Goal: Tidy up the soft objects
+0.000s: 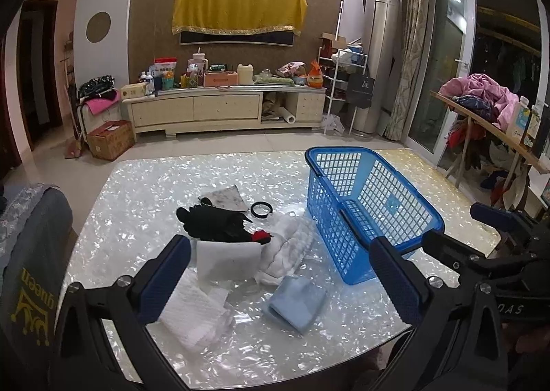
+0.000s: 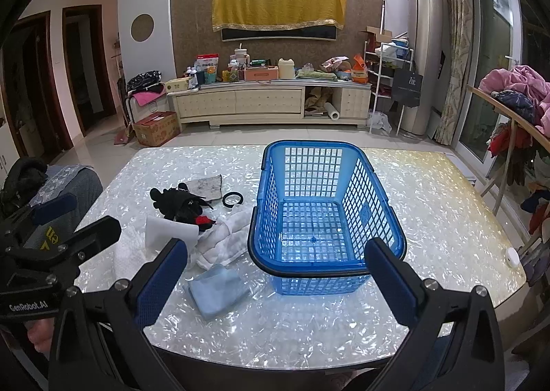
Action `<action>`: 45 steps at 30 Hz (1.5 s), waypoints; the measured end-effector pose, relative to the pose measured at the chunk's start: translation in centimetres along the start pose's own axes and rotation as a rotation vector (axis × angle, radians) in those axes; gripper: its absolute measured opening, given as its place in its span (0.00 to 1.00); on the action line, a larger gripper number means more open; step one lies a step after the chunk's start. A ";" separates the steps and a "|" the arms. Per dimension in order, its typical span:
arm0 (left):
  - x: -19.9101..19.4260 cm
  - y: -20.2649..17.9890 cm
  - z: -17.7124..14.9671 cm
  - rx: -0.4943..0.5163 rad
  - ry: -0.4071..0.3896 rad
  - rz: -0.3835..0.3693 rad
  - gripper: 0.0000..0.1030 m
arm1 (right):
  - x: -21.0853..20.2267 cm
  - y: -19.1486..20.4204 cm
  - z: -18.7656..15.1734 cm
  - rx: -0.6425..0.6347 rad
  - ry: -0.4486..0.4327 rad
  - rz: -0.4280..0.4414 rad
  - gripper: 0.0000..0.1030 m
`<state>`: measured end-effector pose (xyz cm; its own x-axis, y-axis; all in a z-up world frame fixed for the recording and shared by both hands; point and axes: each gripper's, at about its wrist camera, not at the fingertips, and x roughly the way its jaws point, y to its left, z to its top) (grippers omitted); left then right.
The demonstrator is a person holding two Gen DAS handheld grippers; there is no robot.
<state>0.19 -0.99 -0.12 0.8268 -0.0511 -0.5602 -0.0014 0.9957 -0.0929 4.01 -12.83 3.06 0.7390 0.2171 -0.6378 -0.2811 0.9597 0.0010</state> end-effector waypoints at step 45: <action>9.8 14.9 -5.0 -0.172 0.542 0.073 1.00 | 15.0 10.7 2.2 -0.227 0.385 0.350 1.00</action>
<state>5.42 12.93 -11.13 0.4149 -0.0605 -0.9079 -0.1763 0.9735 -0.1455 13.43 1.10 -4.78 0.3137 0.3935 -0.8642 -0.6250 0.7707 0.1241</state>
